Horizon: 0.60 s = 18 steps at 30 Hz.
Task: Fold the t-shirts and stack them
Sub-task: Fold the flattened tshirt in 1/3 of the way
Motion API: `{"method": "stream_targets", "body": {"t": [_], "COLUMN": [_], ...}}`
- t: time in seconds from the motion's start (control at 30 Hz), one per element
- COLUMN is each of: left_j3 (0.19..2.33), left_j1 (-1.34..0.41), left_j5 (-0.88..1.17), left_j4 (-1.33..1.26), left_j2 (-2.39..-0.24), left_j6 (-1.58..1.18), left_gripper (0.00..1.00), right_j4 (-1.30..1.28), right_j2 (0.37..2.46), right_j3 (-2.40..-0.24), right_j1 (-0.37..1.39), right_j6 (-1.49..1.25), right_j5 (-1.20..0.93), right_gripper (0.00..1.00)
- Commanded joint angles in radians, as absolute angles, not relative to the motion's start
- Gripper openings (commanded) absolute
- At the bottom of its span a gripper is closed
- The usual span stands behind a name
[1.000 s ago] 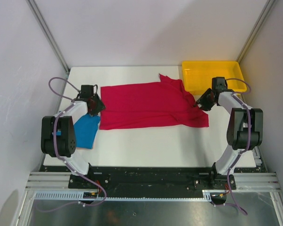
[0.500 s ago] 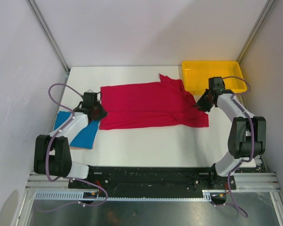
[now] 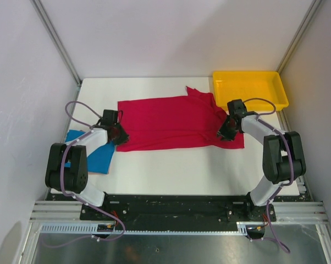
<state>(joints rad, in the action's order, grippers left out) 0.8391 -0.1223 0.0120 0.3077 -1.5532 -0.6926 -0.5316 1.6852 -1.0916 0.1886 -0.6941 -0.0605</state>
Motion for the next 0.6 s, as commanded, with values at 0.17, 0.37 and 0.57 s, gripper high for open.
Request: {"method": "stream_targets", "body": {"t": [0.17,0.37,0.57], "left_j3": [0.873,0.884,0.888], "left_j1": [-0.124,-0.124,-0.122], "left_j5": [0.041,0.05,0.05], "left_j4": [0.27,0.271,0.27], "left_j2": [-1.543,-1.546,-1.55], "left_j6": [-0.697,-0.688,-0.679], "left_gripper": [0.22,0.21,0.21], "right_j4": [-0.474,-0.412,-0.368], "right_j2": [1.625,1.636,1.661], "right_j3": [-1.014,-1.008,-1.009], "right_j1": [0.054,0.034,0.036], "right_j6": [-0.71,-0.714,-0.726], "right_j5": [-0.002,0.0,0.0], "right_gripper": [0.35,0.43,0.44]}}
